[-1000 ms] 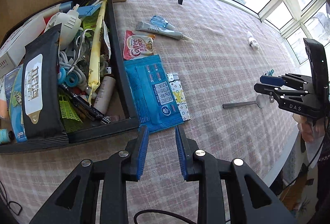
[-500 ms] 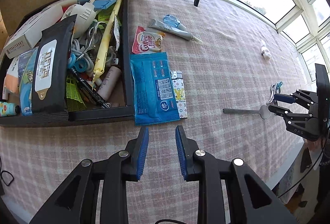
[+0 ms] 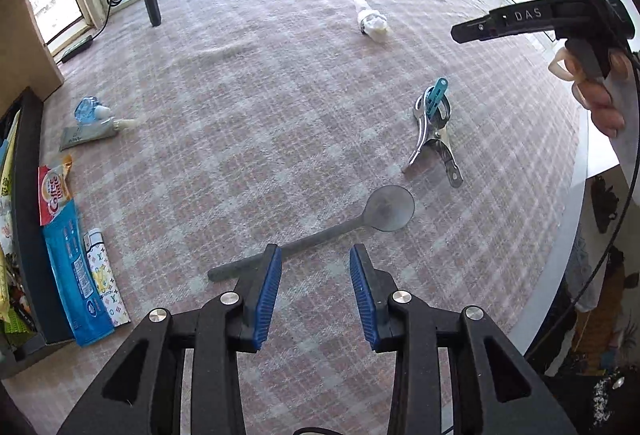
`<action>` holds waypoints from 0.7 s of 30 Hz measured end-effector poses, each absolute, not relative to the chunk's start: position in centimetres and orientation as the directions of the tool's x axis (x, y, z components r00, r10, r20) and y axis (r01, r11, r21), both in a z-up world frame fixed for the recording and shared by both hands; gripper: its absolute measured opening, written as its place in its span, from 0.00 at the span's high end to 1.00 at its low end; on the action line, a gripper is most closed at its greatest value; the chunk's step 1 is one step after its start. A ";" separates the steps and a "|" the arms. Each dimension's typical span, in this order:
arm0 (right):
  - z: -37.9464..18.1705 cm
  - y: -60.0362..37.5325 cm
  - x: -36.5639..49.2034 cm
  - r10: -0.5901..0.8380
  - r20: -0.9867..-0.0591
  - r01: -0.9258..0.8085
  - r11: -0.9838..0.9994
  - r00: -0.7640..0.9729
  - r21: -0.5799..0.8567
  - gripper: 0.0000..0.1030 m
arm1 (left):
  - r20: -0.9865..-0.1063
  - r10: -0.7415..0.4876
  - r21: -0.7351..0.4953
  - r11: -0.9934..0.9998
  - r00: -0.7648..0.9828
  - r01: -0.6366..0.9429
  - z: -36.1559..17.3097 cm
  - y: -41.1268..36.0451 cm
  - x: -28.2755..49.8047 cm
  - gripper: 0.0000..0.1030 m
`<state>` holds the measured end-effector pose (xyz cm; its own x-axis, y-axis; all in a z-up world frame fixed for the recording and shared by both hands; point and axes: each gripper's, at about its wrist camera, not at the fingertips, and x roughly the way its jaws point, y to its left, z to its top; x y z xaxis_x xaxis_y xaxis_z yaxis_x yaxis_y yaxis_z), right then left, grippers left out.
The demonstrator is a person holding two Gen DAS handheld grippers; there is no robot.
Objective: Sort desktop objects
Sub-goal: 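Grasp the grey spoon handle with the left tool while the right tool grasps the white bag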
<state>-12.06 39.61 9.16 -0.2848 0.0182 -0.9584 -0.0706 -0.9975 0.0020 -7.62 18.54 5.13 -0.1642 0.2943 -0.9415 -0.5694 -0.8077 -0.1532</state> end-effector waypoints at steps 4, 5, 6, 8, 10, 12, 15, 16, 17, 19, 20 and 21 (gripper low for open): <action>8.4 40.6 -14.5 -0.032 -0.963 -0.109 -0.992 -0.266 0.063 0.48 | -0.970 0.214 -0.077 -0.723 -0.117 -0.687 3.4 22.2 -8.1 0.63; 8.1 40.5 -15.2 -0.030 -0.965 -0.113 -0.992 -0.262 0.062 0.48 | -0.977 0.183 -0.049 -0.703 -0.113 -0.709 2.9 22.8 -8.2 0.63; 7.9 40.5 -15.7 -0.027 -0.966 -0.114 -0.992 -0.259 0.058 0.48 | -0.982 0.152 -0.026 -0.685 -0.109 -0.728 2.4 23.2 -8.4 0.63; 7.3 40.5 -16.8 -0.026 -0.968 -0.119 -0.991 -0.250 0.057 0.48 | -0.989 0.121 -0.016 -0.650 -0.082 -0.760 1.6 23.8 -8.7 0.63; 6.6 40.6 -17.8 -0.034 -0.971 -0.132 -0.989 -0.238 0.067 0.48 | -0.993 0.100 -0.014 -0.627 -0.062 -0.779 1.1 24.3 -9.0 0.63; 6.0 41.1 -18.6 -0.032 -0.973 -0.143 -0.988 -0.227 0.065 0.48 | -0.995 0.086 -0.004 -0.600 -0.059 -0.800 0.9 24.8 -9.2 0.63; 5.2 41.4 -20.2 -0.018 -0.976 -0.152 -0.987 -0.218 0.053 0.48 | -0.995 0.084 -0.010 -0.576 -0.047 -0.818 0.9 25.3 -9.6 0.63; 5.1 41.5 -20.6 -0.012 -0.976 -0.155 -0.987 -0.217 0.047 0.48 | -0.996 0.082 -0.009 -0.568 -0.045 -0.823 0.9 25.4 -9.7 0.64; 5.0 41.7 -21.0 -0.006 -0.977 -0.160 -0.986 -0.215 0.042 0.48 | -0.996 0.080 -0.006 -0.558 -0.047 -0.830 0.9 25.5 -9.6 0.65; 4.8 42.1 -21.8 -0.004 -0.978 -0.176 -0.983 -0.209 0.042 0.48 | -0.996 0.078 -0.002 -0.549 -0.049 -0.836 1.0 25.7 -9.5 0.74; 4.6 42.4 -22.2 -0.005 -0.979 -0.187 -0.981 -0.204 0.044 0.48 | -0.996 0.074 0.003 -0.553 -0.053 -0.833 1.1 25.9 -9.6 0.81; 4.5 42.6 -22.5 -0.004 -0.980 -0.199 -0.979 -0.199 0.044 0.48 | -0.996 0.074 0.000 -0.566 -0.050 -0.825 1.1 26.1 -9.6 0.85</action>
<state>-22.55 42.65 4.48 -0.1990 -0.0038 -0.9800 -0.1993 -0.9789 0.0443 -9.59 26.05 1.07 -0.0502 0.0735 -0.9960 -0.8246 -0.5657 -0.0002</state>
